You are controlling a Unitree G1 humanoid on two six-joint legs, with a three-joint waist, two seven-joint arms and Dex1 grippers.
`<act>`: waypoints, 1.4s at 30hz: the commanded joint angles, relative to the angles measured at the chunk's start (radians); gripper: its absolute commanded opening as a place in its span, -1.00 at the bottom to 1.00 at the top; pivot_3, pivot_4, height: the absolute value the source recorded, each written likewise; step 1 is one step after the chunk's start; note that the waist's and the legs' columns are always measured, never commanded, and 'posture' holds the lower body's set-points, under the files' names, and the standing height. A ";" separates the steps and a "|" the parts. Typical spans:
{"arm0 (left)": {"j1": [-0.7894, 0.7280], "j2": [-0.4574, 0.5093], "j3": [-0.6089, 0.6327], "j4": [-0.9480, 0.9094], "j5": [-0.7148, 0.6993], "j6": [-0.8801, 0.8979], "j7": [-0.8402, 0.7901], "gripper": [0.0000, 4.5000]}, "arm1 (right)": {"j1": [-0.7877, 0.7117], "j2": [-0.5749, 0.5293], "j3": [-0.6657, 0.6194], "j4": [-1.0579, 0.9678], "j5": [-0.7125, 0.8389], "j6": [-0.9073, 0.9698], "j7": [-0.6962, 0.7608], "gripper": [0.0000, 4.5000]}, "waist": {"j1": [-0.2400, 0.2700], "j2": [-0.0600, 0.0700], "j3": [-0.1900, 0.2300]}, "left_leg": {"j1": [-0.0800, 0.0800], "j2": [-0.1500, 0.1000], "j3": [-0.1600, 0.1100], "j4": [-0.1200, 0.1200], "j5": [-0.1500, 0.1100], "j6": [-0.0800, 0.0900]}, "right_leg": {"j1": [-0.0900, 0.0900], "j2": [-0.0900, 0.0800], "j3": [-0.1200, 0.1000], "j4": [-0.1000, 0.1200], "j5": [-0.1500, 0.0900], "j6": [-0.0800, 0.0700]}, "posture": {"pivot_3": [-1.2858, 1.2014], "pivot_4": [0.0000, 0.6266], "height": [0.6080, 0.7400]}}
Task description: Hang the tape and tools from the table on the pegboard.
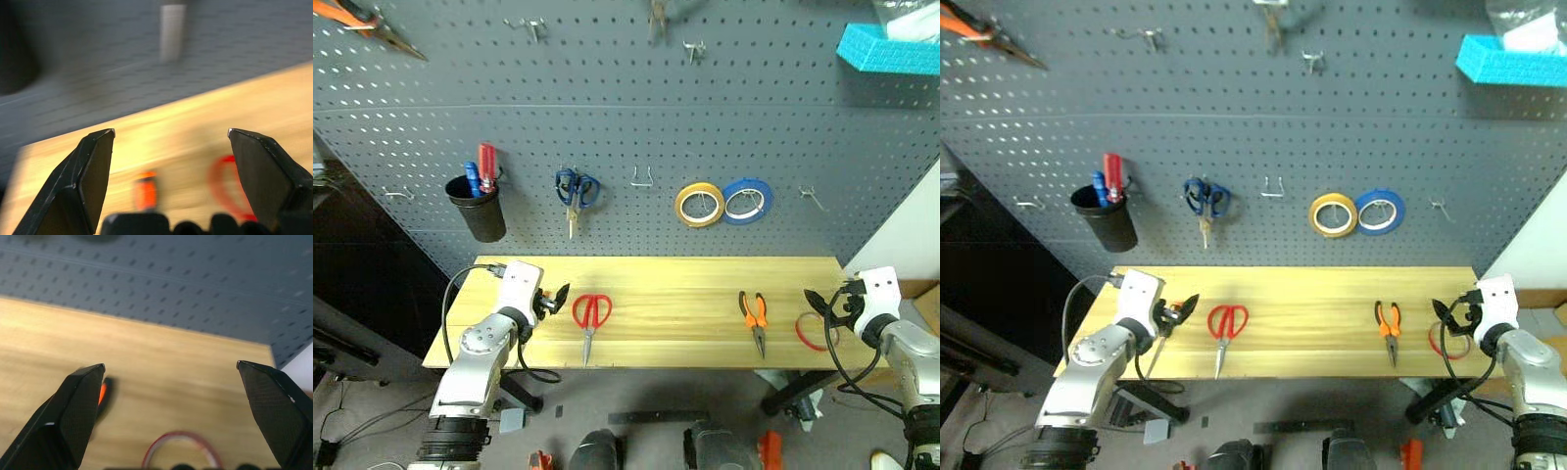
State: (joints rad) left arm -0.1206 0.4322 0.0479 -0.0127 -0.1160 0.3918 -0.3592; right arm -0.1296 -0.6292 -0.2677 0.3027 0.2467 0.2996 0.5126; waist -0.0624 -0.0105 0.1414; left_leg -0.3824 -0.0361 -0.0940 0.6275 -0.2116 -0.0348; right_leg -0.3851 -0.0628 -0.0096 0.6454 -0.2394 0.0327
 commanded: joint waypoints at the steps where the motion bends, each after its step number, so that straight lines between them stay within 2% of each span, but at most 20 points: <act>1: -0.053 -0.012 -0.078 -0.099 -0.005 0.047 -0.056 0.78 | -0.018 -0.016 0.021 -0.074 -0.008 0.143 -0.026 1.00 | -0.003 -0.002 0.026 | -0.001 0.000 0.001 0.000 0.000 0.000 | -0.001 0.000 0.000 0.000 0.000 0.000 | -0.13 -0.30 1.00; 6: -0.165 -0.019 -0.235 -0.095 -0.009 0.055 -0.225 0.78 | -0.101 -0.029 0.078 -0.001 -0.023 0.282 -0.006 1.00 | -0.013 -0.006 0.077 | -0.008 0.000 0.005 0.001 -0.001 0.002 | -0.007 0.001 0.003 -0.001 0.002 0.004 | -0.13 -0.11 1.00; 10: -0.223 -0.002 -0.331 -0.129 -0.020 0.044 -0.370 0.78 | -0.183 -0.026 0.127 0.090 -0.055 0.323 0.005 1.00 | -0.024 -0.008 0.106 | -0.019 0.000 0.009 0.001 -0.002 0.004 | -0.020 0.001 0.006 0.001 0.004 0.007 | -0.13 -0.02 1.00; 20: -0.331 -0.065 -0.396 -0.081 -0.005 -0.021 -0.453 0.78 | -0.405 -0.028 0.199 0.524 -0.153 0.247 0.045 1.00 | -0.026 -0.014 0.150 | -0.019 -0.001 0.017 0.002 -0.004 0.008 | -0.022 0.000 0.016 0.000 0.004 0.013 | -0.11 0.01 1.00; 27: -0.339 -0.066 -0.404 -0.119 -0.089 0.009 -0.589 0.79 | -0.491 -0.027 0.298 0.708 -0.252 0.163 0.122 -0.01 | -0.028 -0.017 0.151 | -0.017 -0.001 0.021 0.002 -0.005 0.009 | -0.022 0.000 0.020 -0.001 0.006 0.015 | -0.10 -0.04 1.00; 33: -0.346 -0.056 -0.401 -0.109 -0.086 -0.002 -0.615 0.79 | -0.476 -0.002 0.368 0.717 -0.324 0.100 0.113 -0.90 | -0.028 -0.021 0.148 | -0.017 -0.001 0.021 0.004 -0.005 0.009 | -0.021 0.001 0.021 -0.001 0.008 0.018 | -0.11 -0.11 1.00; 34: -0.349 -0.057 -0.401 -0.103 -0.083 -0.009 -0.616 0.79 | -0.470 0.001 0.371 0.712 -0.330 0.093 0.104 -0.97 | -0.028 -0.023 0.147 | -0.017 -0.001 0.021 0.005 -0.005 0.009 | -0.021 0.000 0.021 -0.001 0.008 0.019 | -0.12 -0.14 1.00; 39: -0.365 -0.074 -0.390 -0.093 -0.100 -0.020 -0.630 0.79 | -0.419 -0.013 0.350 0.633 -0.333 0.088 0.074 -0.97 | -0.026 -0.028 0.144 | -0.017 -0.001 0.020 0.006 -0.005 0.009 | -0.020 0.000 0.021 -0.001 0.008 0.019 | -0.14 -0.18 1.00; 42: -0.368 -0.082 -0.385 -0.098 -0.111 -0.039 -0.640 0.79 | -0.343 -0.050 0.311 0.477 -0.312 0.110 0.066 -0.97 | -0.025 -0.027 0.144 | -0.018 -0.002 0.020 0.006 -0.005 0.009 | -0.020 0.000 0.021 -0.001 0.008 0.019 | -0.15 -0.19 1.00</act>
State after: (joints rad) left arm -0.4816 0.3620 -0.3476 -0.0828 -0.1994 0.3773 -0.9938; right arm -0.5324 -0.6483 0.0616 0.8344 -0.0644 0.3813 0.5857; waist -0.0875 -0.0379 0.2852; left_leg -0.4003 -0.0378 -0.0745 0.6337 -0.2166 -0.0256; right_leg -0.4055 -0.0624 0.0114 0.6438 -0.2314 0.0520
